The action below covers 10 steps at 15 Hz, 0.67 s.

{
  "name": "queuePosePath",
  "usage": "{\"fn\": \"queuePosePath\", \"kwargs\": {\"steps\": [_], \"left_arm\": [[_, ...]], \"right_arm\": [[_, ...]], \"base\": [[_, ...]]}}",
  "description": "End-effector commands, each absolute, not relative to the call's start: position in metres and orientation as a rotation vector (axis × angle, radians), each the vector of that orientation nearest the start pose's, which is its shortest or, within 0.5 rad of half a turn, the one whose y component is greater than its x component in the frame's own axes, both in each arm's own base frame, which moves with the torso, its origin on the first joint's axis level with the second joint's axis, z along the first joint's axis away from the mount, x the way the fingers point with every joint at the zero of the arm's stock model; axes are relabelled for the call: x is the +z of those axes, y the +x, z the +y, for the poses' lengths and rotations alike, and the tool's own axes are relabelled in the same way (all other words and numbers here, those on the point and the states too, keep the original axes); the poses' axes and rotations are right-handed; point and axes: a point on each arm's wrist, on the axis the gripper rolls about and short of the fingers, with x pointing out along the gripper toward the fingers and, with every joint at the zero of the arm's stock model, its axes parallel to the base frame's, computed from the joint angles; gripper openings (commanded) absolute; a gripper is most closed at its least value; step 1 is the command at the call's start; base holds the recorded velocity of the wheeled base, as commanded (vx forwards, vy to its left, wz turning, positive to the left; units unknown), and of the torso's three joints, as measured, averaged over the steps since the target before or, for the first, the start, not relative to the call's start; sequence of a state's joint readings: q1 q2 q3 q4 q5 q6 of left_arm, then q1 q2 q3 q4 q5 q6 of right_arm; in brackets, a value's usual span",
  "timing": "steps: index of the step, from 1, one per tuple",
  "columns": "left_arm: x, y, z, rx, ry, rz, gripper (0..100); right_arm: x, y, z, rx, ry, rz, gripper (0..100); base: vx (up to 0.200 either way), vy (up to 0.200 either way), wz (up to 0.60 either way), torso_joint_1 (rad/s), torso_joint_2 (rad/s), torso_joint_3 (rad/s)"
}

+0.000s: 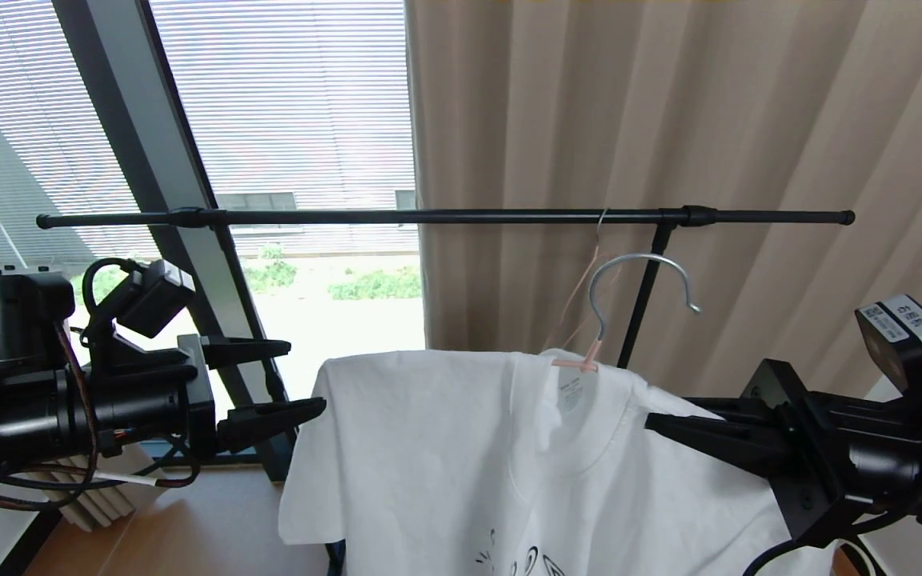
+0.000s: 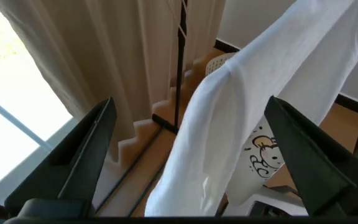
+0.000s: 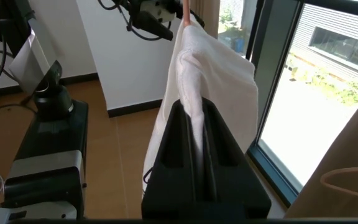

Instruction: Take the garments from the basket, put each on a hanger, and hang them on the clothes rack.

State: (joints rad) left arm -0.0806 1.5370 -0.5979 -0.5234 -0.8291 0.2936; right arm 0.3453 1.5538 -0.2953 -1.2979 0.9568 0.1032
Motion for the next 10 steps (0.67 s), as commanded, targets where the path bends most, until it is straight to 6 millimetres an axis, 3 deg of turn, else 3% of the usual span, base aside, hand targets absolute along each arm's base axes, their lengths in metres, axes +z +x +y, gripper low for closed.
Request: {"fn": "queuePosePath", "kwargs": {"steps": [1, 5, 8, 9, 10], "left_arm": [[0.144, 0.249, -0.036, -0.948, 0.082, 0.339, 100], [0.12, 0.26, -0.038, -0.953, 0.066, 0.379, 100], [0.114, 0.268, -0.038, -0.948, 0.07, 0.362, 100], [0.114, 0.268, -0.038, -0.95, 0.071, 0.361, 0], [0.115, 0.268, -0.039, -0.953, 0.071, 0.359, 0]], "right_arm": [[0.163, 0.192, 0.089, 1.303, 0.072, 0.017, 0], [0.166, 0.189, 0.087, 1.304, 0.067, 0.001, 0], [0.166, 0.189, 0.087, 1.304, 0.066, 0.0, 0], [0.166, 0.189, 0.088, 1.304, 0.066, 0.002, 0], [0.165, 0.189, 0.088, 1.304, 0.067, 0.003, 0]], "base": [[0.0, 0.0, 0.0, 0.0, 0.0, 0.0], [0.0, 0.0, 0.0, 0.0, 0.0, 0.0], [0.0, 0.0, 0.0, 0.0, 0.0, 0.0], [0.0, 0.0, 0.0, 0.0, 0.0, 0.0], [0.0, 0.0, 0.0, 0.0, 0.0, 0.0]]}}
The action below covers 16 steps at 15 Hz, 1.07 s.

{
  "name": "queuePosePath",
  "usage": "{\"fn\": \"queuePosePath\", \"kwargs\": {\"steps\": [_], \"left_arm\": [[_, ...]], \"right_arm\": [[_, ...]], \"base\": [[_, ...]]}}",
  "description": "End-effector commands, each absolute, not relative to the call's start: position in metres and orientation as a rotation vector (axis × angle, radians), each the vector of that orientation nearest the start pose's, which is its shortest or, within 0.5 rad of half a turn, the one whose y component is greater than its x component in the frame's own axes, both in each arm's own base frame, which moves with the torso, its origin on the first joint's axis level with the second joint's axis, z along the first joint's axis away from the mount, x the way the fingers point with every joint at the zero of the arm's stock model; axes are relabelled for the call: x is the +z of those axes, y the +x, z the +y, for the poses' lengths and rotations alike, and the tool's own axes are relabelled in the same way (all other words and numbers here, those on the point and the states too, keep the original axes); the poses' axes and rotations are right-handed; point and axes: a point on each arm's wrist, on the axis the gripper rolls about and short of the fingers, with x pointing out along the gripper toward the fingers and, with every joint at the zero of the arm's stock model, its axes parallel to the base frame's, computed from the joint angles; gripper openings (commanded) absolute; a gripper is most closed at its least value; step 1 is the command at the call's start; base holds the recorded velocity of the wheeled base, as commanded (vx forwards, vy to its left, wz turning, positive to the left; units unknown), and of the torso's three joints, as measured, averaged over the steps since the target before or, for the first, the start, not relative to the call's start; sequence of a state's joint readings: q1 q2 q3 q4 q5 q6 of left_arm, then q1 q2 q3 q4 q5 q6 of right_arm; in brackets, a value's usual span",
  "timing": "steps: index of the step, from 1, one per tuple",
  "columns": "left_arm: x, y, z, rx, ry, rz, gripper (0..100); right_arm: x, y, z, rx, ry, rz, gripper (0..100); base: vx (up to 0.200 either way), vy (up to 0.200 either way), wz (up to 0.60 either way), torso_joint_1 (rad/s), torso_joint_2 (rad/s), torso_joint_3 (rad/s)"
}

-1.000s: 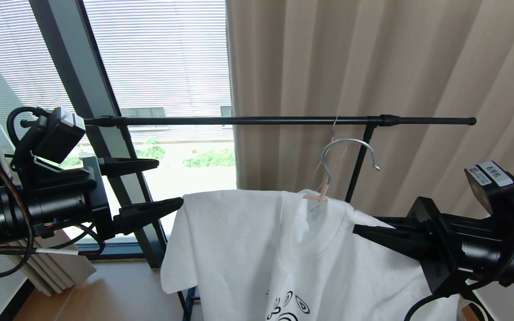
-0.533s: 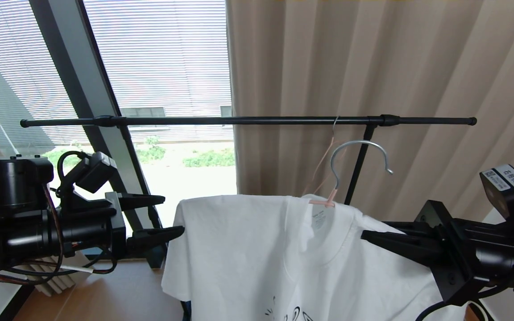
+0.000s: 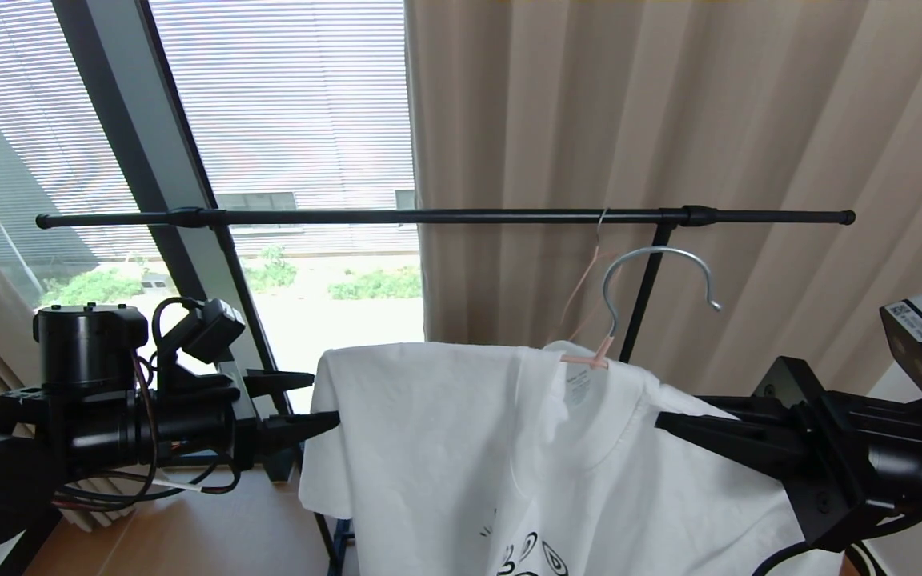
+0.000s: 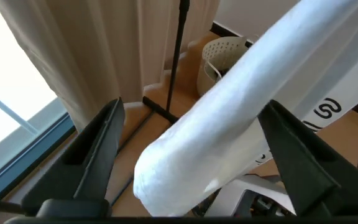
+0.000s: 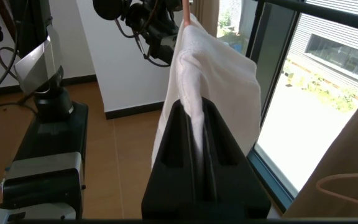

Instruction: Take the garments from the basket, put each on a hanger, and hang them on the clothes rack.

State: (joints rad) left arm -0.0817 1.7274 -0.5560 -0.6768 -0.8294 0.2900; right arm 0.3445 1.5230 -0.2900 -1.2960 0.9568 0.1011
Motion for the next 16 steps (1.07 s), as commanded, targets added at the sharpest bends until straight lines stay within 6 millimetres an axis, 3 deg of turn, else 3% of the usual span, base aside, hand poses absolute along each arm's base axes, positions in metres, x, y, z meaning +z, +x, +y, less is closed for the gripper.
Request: {"fn": "queuePosePath", "kwargs": {"steps": [1, 5, 11, 16], "left_arm": [[0.116, 0.267, -0.039, -0.954, 0.071, 0.357, 0], [0.119, 0.264, -0.036, -0.94, 0.07, 0.349, 0], [0.123, 0.255, -0.016, -0.867, 0.06, 0.341, 0], [0.116, 0.246, -0.005, -0.823, 0.039, 0.368, 0]], "right_arm": [[0.165, 0.19, 0.088, 1.305, 0.067, 0.003, 0], [0.165, 0.193, 0.084, 1.285, 0.068, 0.004, 0], [0.165, 0.197, 0.081, 1.261, 0.069, 0.005, 0], [0.165, 0.199, 0.075, 1.259, 0.067, 0.004, 0]], "base": [[0.0, 0.0, 0.0, 0.0, 0.0, 0.0], [0.0, 0.0, 0.0, 0.0, 0.0, 0.0], [0.0, 0.0, 0.0, 0.0, 0.0, 0.0], [0.0, 0.0, 0.0, 0.0, 0.0, 0.0]]}}
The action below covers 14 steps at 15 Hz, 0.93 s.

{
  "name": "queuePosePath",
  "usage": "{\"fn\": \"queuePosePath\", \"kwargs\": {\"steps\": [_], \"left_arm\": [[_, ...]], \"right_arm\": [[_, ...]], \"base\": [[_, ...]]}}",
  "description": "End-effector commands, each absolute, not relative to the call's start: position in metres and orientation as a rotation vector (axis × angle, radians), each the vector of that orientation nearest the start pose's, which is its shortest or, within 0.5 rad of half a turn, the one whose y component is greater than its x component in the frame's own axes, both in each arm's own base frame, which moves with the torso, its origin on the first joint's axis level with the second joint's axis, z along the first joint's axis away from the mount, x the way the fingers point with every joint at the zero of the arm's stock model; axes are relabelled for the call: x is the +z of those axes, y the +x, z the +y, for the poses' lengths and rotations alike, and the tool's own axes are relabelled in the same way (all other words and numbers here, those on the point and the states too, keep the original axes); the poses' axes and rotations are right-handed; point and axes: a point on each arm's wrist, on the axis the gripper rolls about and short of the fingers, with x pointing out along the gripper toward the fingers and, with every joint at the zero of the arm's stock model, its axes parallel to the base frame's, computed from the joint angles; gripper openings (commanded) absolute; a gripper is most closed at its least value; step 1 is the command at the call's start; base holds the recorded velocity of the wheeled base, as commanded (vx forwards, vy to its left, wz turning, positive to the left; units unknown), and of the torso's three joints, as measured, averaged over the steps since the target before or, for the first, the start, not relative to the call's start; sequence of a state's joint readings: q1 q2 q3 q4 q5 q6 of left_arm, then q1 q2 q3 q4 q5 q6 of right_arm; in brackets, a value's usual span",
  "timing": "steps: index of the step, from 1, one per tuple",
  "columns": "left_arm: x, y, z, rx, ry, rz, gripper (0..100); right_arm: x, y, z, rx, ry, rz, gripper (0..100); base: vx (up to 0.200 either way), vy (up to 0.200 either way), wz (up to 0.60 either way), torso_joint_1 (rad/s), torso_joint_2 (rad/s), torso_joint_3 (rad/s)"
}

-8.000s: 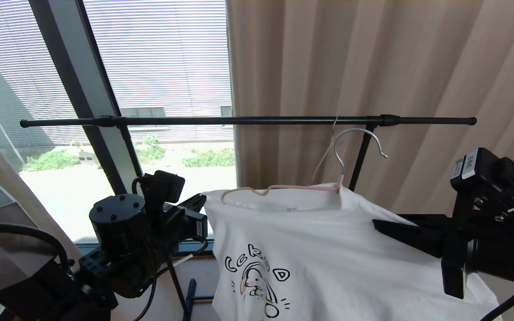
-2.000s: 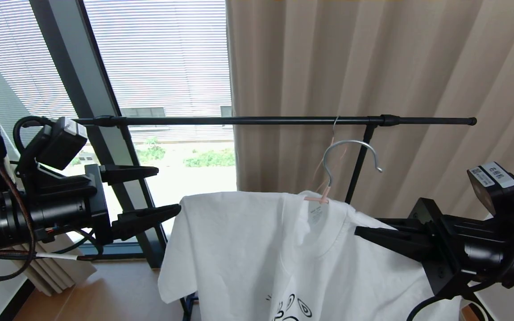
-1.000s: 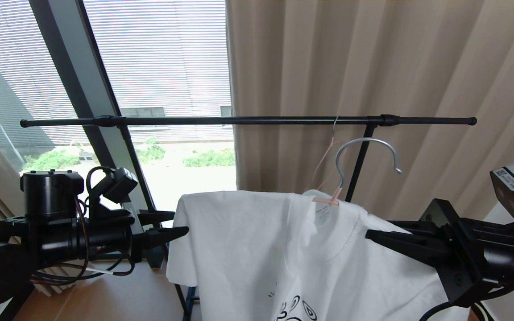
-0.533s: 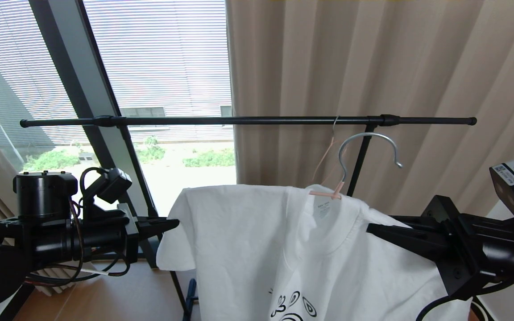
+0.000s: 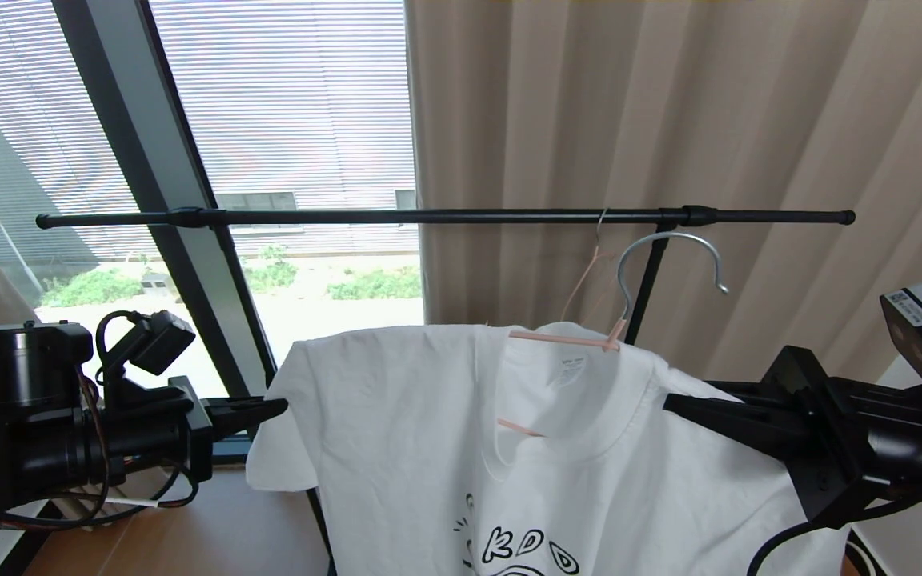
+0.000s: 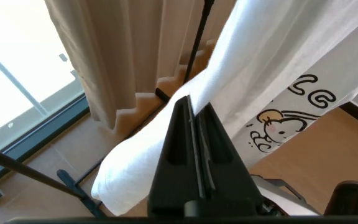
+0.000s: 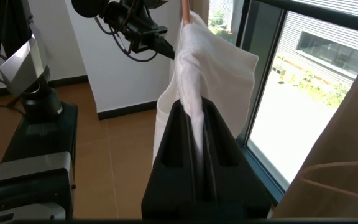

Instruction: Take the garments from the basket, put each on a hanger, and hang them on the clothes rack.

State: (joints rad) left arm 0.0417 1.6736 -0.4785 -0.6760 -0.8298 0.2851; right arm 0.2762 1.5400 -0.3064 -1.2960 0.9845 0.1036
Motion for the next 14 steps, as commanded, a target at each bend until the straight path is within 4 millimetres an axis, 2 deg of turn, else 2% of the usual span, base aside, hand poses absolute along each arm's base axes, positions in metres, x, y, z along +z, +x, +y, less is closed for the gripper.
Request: {"fn": "queuePosePath", "kwargs": {"steps": [1, 12, 13, 14], "left_arm": [[0.1154, 0.2445, -0.0035, -0.817, 0.036, 0.373, 0], [0.1146, 0.2374, -0.001, -0.806, 0.031, 0.378, 0], [0.1146, 0.237, -0.001, -0.806, 0.031, 0.378, 100], [0.1153, 0.2371, -0.001, -0.805, 0.031, 0.376, 100]], "right_arm": [[0.1658, 0.1997, 0.0754, 1.259, 0.067, 0.003, 0], [0.1658, 0.2011, 0.0725, 1.249, 0.066, 0.002, 0], [0.1658, 0.2011, 0.0725, 1.249, 0.066, 0.002, 0], [0.1658, 0.2011, 0.0725, 1.249, 0.066, 0.002, 0]], "base": [[0.0, 0.0, 0.0, 0.0, 0.0, 0.0], [0.0, 0.0, 0.0, 0.0, 0.0, 0.0], [0.0, 0.0, 0.0, 0.0, 0.0, 0.0], [0.0, 0.0, 0.0, 0.0, 0.0, 0.0]]}}
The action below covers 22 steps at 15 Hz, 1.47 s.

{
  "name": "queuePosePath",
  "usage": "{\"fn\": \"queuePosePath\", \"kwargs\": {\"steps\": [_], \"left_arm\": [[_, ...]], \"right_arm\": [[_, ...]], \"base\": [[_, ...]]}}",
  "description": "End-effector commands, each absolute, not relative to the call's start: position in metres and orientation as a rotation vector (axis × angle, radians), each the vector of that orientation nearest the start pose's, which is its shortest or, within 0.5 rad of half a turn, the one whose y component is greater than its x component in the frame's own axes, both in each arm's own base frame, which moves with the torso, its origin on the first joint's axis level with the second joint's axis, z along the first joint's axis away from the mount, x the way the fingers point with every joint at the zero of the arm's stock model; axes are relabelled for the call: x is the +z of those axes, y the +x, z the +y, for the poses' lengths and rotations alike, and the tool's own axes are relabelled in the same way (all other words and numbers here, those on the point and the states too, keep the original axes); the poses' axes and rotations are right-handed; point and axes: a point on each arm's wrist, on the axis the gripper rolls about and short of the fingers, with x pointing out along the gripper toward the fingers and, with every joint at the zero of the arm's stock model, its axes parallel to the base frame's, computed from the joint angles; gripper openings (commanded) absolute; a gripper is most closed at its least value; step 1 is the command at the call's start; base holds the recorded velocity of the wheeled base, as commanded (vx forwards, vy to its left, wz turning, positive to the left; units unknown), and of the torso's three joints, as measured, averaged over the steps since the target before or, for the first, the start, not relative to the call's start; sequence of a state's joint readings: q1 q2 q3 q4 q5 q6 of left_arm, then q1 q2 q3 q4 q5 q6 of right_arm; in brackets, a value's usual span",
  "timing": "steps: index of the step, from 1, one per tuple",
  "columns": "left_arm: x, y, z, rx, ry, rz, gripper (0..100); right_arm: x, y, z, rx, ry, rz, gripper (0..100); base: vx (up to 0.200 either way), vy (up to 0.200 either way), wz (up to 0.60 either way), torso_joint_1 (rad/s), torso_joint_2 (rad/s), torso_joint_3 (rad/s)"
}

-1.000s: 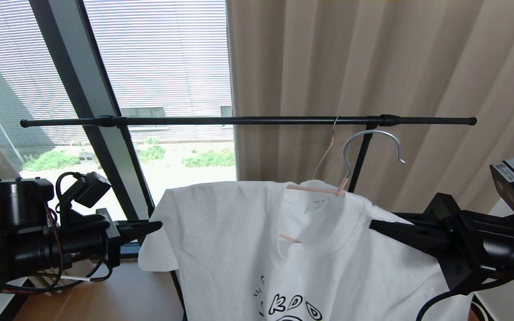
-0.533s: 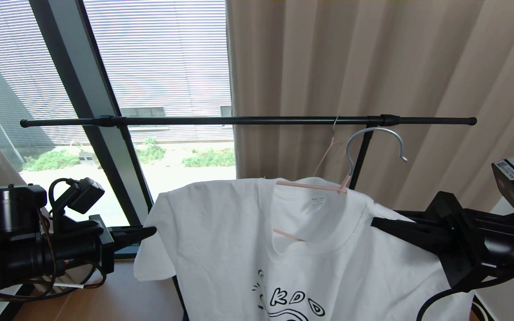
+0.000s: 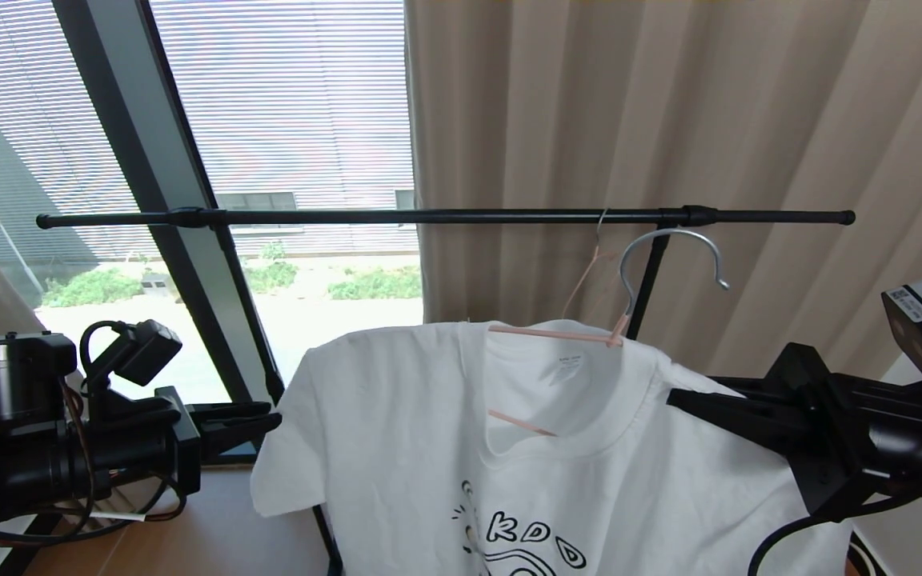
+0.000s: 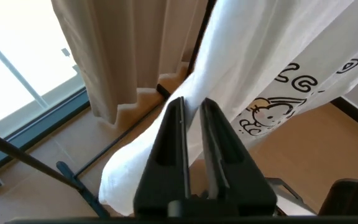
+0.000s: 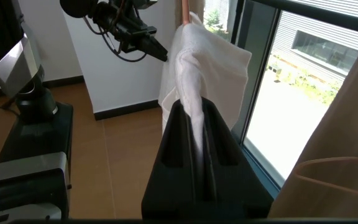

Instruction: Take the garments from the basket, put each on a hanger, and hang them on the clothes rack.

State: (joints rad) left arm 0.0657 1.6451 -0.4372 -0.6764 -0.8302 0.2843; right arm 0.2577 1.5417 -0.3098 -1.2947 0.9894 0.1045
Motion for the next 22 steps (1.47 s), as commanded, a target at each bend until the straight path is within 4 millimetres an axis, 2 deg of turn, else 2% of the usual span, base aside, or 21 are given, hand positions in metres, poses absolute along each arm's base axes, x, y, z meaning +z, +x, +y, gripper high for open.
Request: {"fn": "queuePosePath", "kwargs": {"steps": [1, 3, 5, 6, 7, 8, 9, 10, 11, 13, 15, 20, 22], "left_arm": [[0.118, 0.236, -0.001, -0.806, 0.034, 0.366, 100], [0.13, 0.231, -0.004, -0.809, 0.033, 0.329, 100], [0.156, 0.229, -0.015, -0.844, 0.028, 0.257, 100], [0.157, 0.229, -0.016, -0.846, 0.028, 0.254, 100], [0.188, 0.226, -0.028, -0.892, 0.028, 0.184, 100], [0.19, 0.225, -0.03, -0.898, 0.03, 0.179, 100], [0.222, 0.222, -0.043, -0.957, 0.043, 0.161, 100], [0.23, 0.221, -0.048, -0.977, 0.042, 0.175, 100], [0.251, 0.22, -0.057, -1.018, 0.057, 0.191, 100], [0.269, 0.219, -0.069, -1.059, 0.122, 0.193, 100], [0.269, 0.223, -0.079, -1.08, 0.18, 0.209, 100], [0.246, 0.221, -0.107, -1.248, 0.389, 0.219, 100], [0.232, 0.229, -0.115, -1.285, 0.447, 0.224, 100]], "right_arm": [[0.165, 0.201, 0.073, 1.248, 0.068, 0.005, 0], [0.16, 0.204, 0.073, 1.248, 0.072, 0.025, 0], [0.154, 0.207, 0.075, 1.251, 0.082, 0.054, 0], [0.154, 0.207, 0.075, 1.251, 0.081, 0.054, 0], [0.148, 0.21, 0.077, 1.256, 0.089, 0.077, 0], [0.148, 0.21, 0.078, 1.258, 0.089, 0.078, 0], [0.144, 0.21, 0.082, 1.275, 0.095, 0.098, 0], [0.143, 0.21, 0.083, 1.281, 0.097, 0.103, 0], [0.14, 0.209, 0.087, 1.297, 0.096, 0.113, 0], [0.139, 0.208, 0.09, 1.306, 0.098, 0.119, 0], [0.139, 0.207, 0.092, 1.318, 0.097, 0.121, 0], [0.138, 0.203, 0.098, 1.346, 0.096, 0.125, 0], [0.139, 0.202, 0.098, 1.348, 0.094, 0.122, 0]], "base": [[0.0, 0.0, 0.0, 0.0, 0.0, 0.0], [0.0, 0.0, 0.0, 0.0, 0.0, 0.0], [0.0, 0.0, 0.0, 0.0, 0.0, 0.0], [0.0, 0.0, 0.0, 0.0, 0.0, 0.0], [0.0, 0.0, 0.0, 0.0, 0.0, 0.0], [0.0, 0.0, 0.0, 0.0, 0.0, 0.0], [0.0, 0.0, 0.0, 0.0, 0.0, 0.0], [0.0, 0.0, 0.0, 0.0, 0.0, 0.0], [0.0, 0.0, 0.0, 0.0, 0.0, 0.0], [0.0, 0.0, 0.0, 0.0, 0.0, 0.0], [0.0, 0.0, 0.0, 0.0, 0.0, 0.0], [0.0, 0.0, 0.0, 0.0, 0.0, 0.0], [0.0, 0.0, 0.0, 0.0, 0.0, 0.0]]}}
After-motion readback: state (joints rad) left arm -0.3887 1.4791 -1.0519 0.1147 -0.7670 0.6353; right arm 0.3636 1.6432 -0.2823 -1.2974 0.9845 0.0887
